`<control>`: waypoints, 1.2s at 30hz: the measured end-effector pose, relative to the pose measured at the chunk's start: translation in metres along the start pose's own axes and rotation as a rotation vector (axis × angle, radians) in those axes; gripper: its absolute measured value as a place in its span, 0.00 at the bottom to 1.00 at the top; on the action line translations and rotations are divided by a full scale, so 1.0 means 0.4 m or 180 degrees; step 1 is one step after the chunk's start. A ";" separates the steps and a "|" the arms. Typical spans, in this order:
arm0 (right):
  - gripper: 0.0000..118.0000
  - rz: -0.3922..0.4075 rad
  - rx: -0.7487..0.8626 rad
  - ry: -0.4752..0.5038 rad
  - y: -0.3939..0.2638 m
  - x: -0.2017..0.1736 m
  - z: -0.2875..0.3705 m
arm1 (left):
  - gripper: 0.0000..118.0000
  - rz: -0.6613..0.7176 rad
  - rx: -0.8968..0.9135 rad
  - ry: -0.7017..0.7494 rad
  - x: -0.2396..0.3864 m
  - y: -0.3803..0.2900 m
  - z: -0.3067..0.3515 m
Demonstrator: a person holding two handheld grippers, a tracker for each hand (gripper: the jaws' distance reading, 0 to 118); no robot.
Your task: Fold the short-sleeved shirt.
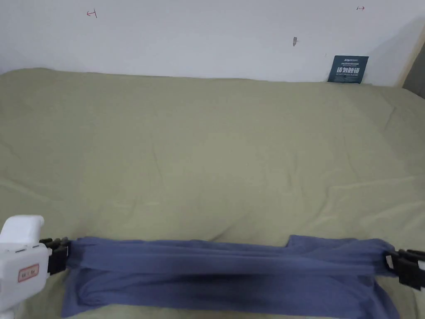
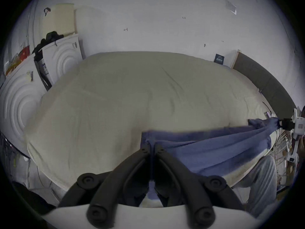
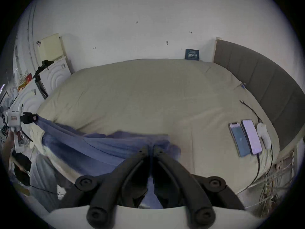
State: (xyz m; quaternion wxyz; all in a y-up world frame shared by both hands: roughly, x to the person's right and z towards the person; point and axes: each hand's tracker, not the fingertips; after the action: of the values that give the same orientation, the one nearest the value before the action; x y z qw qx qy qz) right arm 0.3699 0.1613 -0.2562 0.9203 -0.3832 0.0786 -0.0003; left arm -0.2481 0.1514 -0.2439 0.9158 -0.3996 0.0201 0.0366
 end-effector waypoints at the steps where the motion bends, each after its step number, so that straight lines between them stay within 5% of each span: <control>1: 0.04 -0.0017 -0.0042 0.0005 -0.021 0.000 -0.005 | 0.03 0.0020 -0.0032 0.0001 -0.002 -0.017 -0.007; 10: 0.05 -0.0079 -0.0373 -0.0067 -0.097 0.013 -0.085 | 0.08 0.0120 -0.0158 0.0020 -0.002 -0.068 -0.035; 11: 0.16 -0.0077 -0.0371 -0.0107 -0.095 0.008 -0.083 | 0.26 0.0121 -0.0155 0.0062 0.003 -0.063 -0.026; 13: 0.73 -0.0077 -0.0375 -0.0238 -0.079 -0.006 -0.081 | 0.88 0.0007 -0.0101 0.0222 0.018 -0.052 -0.008; 14: 1.00 -0.0093 -0.0358 -0.0259 -0.073 -0.020 -0.070 | 1.00 -0.0001 -0.0061 0.0243 0.024 -0.047 -0.001; 16: 0.93 -0.0190 -0.0059 -0.0206 -0.042 -0.047 -0.035 | 1.00 -0.0018 0.0077 0.0206 0.039 -0.026 0.029; 18: 0.96 -0.0229 0.0044 -0.0177 -0.008 -0.097 -0.025 | 1.00 -0.0050 0.0161 0.0202 0.056 -0.006 0.043; 20: 0.91 -0.0174 0.0199 -0.0134 0.021 -0.154 -0.014 | 0.94 -0.0049 0.0259 0.0204 0.071 0.016 0.055; 21: 0.79 -0.0134 0.0315 -0.0185 0.031 -0.189 -0.008 | 0.87 -0.0045 0.0332 0.0219 0.076 0.019 0.054; 22: 0.53 -0.0110 0.0452 -0.0195 0.037 -0.214 -0.018 | 0.70 -0.0061 0.0390 0.0243 0.080 0.024 0.056; 23: 0.02 -0.0093 0.0577 -0.0214 0.041 -0.247 -0.016 | 0.26 -0.0094 0.0414 0.0270 0.083 0.029 0.058; 24: 0.00 -0.0047 0.0638 -0.0246 0.046 -0.279 -0.021 | 0.00 -0.0099 0.0401 0.0251 0.082 0.033 0.055; 36: 0.00 0.0268 0.1268 -0.0385 0.048 -0.539 -0.023 | 0.00 0.0772 -0.0262 -0.0835 -0.113 0.116 -0.012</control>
State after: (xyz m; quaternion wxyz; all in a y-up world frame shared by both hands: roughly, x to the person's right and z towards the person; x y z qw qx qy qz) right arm 0.1543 0.1814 -0.2449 0.9801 -0.1895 0.0375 0.0456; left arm -0.2972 0.1769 -0.2780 0.8823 -0.4232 -0.0530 0.1994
